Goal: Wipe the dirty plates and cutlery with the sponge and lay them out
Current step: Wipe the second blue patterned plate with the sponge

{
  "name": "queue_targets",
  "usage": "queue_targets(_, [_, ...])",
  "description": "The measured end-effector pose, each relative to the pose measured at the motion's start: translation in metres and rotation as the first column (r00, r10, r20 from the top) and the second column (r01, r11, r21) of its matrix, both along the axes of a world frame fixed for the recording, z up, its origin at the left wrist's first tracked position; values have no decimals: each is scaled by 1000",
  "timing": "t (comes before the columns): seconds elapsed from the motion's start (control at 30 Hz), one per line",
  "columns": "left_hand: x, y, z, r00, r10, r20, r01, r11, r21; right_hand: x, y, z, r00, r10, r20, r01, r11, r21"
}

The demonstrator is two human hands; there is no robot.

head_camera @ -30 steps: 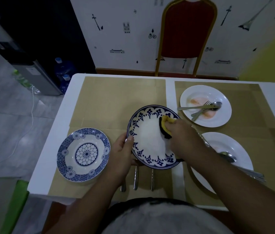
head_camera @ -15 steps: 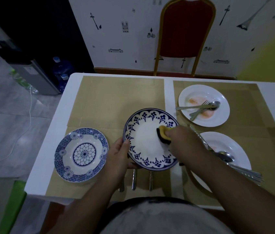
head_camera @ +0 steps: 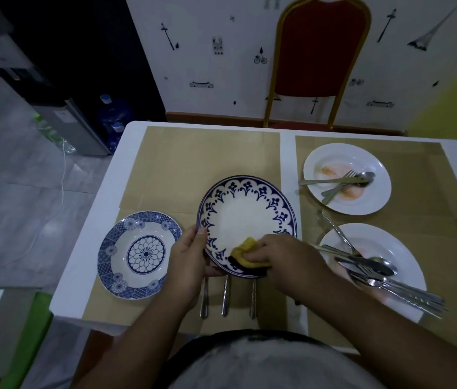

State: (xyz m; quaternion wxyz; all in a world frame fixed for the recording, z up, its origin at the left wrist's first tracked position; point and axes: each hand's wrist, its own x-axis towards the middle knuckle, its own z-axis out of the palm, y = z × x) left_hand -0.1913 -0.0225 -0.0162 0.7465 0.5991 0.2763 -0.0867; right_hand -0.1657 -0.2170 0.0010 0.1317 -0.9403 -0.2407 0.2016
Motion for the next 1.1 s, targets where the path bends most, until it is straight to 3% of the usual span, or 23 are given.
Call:
queue_targets(0.23, [-21,-25,1,999,7,-37,-6,999,49,22,-25,0,986,-120,118,141,972,-190])
queue_targets(0.47, [-30,-64,10,998,67,-20,-67,997,33,40,-43,-8,978,-114,176,128,989,-70])
queue_targets(0.7, [-28,-75,7,974,221,-48,-219,975,42,41,-36,-15,979,-15,201,42,990,-131])
queue_targets(0.93, [-7,-35,-2,953,288,-93,-283,957,59,50,1,-21,988,58,146,-55,998,-19])
queue_targets(1.1, [30,22,-3,968,238,-78,-225,963,150,70,51,-23,990,32,135,-38,998,41])
